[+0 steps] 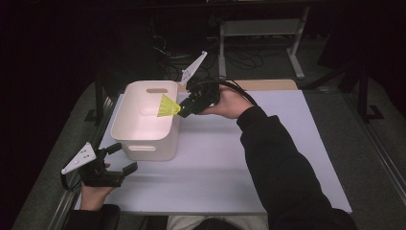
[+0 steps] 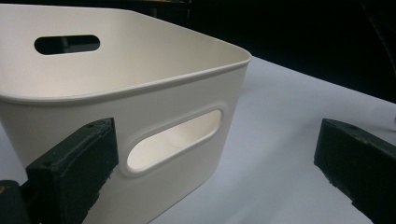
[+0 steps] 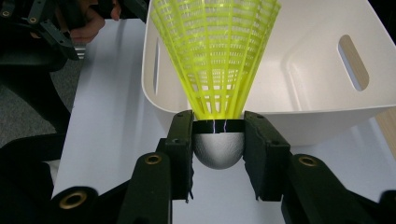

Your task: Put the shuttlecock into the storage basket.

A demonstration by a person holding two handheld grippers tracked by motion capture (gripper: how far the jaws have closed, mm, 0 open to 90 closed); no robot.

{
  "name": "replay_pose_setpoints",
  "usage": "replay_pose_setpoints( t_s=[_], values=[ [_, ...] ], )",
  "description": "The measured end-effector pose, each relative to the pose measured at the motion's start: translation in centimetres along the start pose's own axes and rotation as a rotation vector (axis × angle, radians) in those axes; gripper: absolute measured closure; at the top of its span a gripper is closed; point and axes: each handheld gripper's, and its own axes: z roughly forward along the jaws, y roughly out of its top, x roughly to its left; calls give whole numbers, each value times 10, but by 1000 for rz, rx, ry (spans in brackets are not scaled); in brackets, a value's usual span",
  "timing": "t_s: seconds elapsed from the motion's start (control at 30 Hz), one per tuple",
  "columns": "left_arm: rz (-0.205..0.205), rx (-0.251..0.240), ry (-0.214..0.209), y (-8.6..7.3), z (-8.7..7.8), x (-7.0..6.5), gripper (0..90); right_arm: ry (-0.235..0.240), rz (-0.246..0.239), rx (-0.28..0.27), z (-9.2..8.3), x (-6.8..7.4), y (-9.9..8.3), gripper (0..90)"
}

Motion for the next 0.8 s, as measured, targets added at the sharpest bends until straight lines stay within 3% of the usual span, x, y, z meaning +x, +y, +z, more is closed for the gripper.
replay_pose_setpoints(
  t_s=[0.8],
  values=[
    [1, -7, 2, 0, 0, 0, 0, 31, -21, 14, 23, 3, 20, 632]
  ],
)
